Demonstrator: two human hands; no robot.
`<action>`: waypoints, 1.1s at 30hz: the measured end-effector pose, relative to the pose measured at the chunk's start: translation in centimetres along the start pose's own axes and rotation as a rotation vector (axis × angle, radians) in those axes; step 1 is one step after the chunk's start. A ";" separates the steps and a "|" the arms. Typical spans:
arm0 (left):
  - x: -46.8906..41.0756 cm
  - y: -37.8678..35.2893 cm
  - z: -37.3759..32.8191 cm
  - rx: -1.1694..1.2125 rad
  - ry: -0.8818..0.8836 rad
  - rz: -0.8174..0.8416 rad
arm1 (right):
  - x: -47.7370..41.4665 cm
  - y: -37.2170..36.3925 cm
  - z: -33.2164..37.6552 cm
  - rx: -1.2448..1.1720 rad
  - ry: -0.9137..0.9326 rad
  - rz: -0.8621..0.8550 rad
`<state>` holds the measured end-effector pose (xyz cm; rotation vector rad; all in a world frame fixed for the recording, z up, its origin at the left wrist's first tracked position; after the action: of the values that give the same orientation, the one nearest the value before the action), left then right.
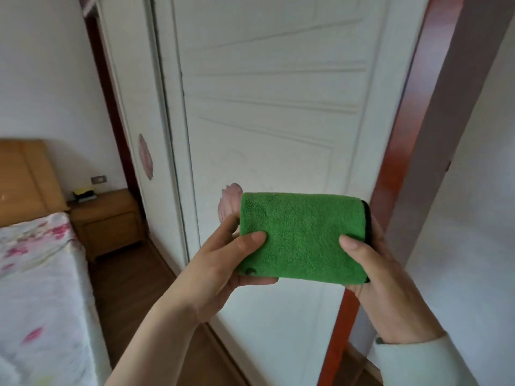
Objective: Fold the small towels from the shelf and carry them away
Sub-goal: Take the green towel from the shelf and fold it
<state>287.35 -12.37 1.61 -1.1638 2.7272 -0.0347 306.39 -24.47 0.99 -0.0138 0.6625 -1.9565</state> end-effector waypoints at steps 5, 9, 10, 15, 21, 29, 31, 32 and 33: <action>-3.0 4.6 -0.2 -0.013 -0.021 -0.170 | -7.6 -1.9 -3.8 0.006 -0.052 0.167; -4.6 8.6 -0.2 -0.014 -0.026 -0.273 | -12.4 -4.8 -6.8 -0.019 -0.100 0.276; -4.9 9.3 -0.1 -0.015 -0.024 -0.290 | -13.1 -5.4 -7.4 -0.023 -0.107 0.282; -7.0 14.9 0.3 -0.008 -0.025 -0.398 | -18.8 -9.3 -12.2 -0.042 -0.193 0.341; -10.8 23.8 0.7 -0.002 -0.027 -0.503 | -25.9 -15.4 -18.5 -0.025 -0.207 0.364; -17.3 38.1 -0.6 0.010 -0.017 -0.601 | -36.9 -26.5 -26.2 -0.083 -0.273 0.495; -18.8 41.5 -1.0 -0.002 -0.019 -0.614 | -39.4 -29.0 -28.2 -0.102 -0.273 0.499; -19.5 42.9 -1.1 -0.006 -0.024 -0.618 | -40.4 -30.1 -29.0 -0.112 -0.281 0.503; -20.2 44.4 -1.2 -0.006 -0.025 -0.626 | -41.6 -31.1 -29.9 -0.117 -0.291 0.508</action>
<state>269.11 32.91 1.89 -1.9454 2.2307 -0.0909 291.60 33.60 1.07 -0.1816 0.5240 -1.3916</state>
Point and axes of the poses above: each hand's wrist, its own x-axis away from the middle knuckle, its own y-axis out of the back of the hand, z = x × y, the point moved 1 cm from there along -x, towards the middle knuckle, and after that the axes turned 11 degrees about -x, right-handed, at the moved point
